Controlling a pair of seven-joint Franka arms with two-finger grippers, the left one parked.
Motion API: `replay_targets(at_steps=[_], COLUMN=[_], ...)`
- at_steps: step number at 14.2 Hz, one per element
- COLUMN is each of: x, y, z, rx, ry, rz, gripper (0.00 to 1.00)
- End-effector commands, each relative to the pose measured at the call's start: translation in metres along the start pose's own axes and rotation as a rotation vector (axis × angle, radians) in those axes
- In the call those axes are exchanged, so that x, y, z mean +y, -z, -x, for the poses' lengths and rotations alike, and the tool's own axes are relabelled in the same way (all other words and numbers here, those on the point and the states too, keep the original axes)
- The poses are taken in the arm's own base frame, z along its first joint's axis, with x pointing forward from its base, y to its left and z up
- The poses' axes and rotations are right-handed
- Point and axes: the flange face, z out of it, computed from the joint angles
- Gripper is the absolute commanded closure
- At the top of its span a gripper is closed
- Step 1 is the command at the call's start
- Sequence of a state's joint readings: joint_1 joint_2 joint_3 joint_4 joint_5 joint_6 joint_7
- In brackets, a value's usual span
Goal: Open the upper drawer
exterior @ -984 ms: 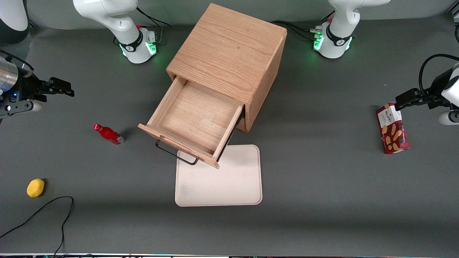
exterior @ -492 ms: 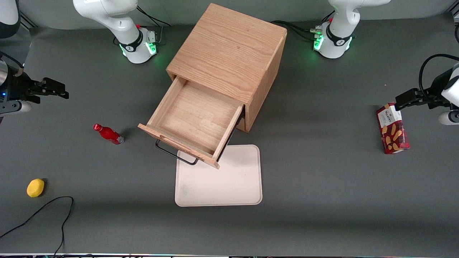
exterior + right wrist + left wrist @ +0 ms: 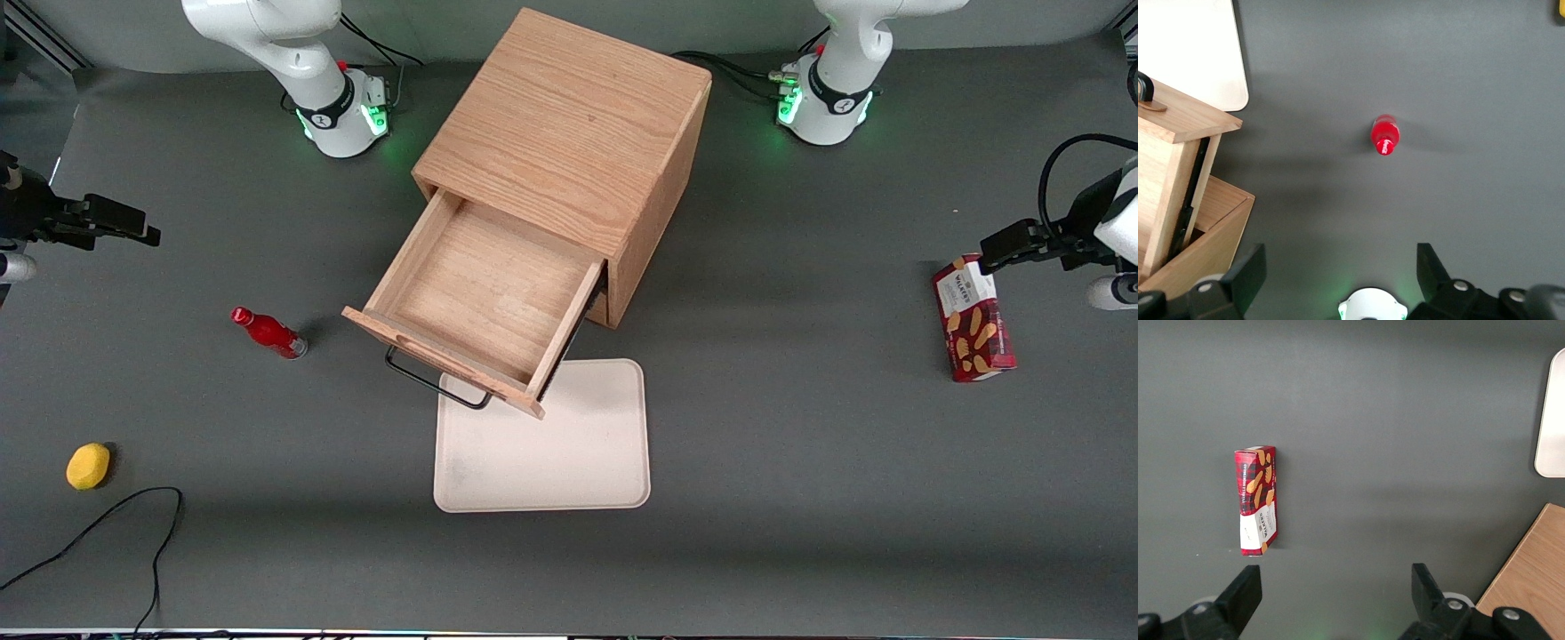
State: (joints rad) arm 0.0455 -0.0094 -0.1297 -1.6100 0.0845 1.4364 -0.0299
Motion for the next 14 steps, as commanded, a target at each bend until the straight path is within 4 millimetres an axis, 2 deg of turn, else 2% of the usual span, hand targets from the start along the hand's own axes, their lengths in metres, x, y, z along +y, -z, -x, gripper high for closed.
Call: replay_targets(at_steps=[1, 4, 6, 8, 14], x=[-0.005, -0.019, -0.02, -0.027, -0.021], y=[0.004, 0.001, 0.001, -0.003, -0.002], z=[-0.005, -0.008, -0.009, -0.011, -0.013], rx=[0.015, 0.021, 0.021, 0.017, 0.02], ry=[-0.033, 0.003, 0.005, 0.025, 0.012], rz=[-0.003, 0.048, 0.053, 0.129, 0.133], gripper=[0.0, 0.0, 0.0, 0.0, 0.0])
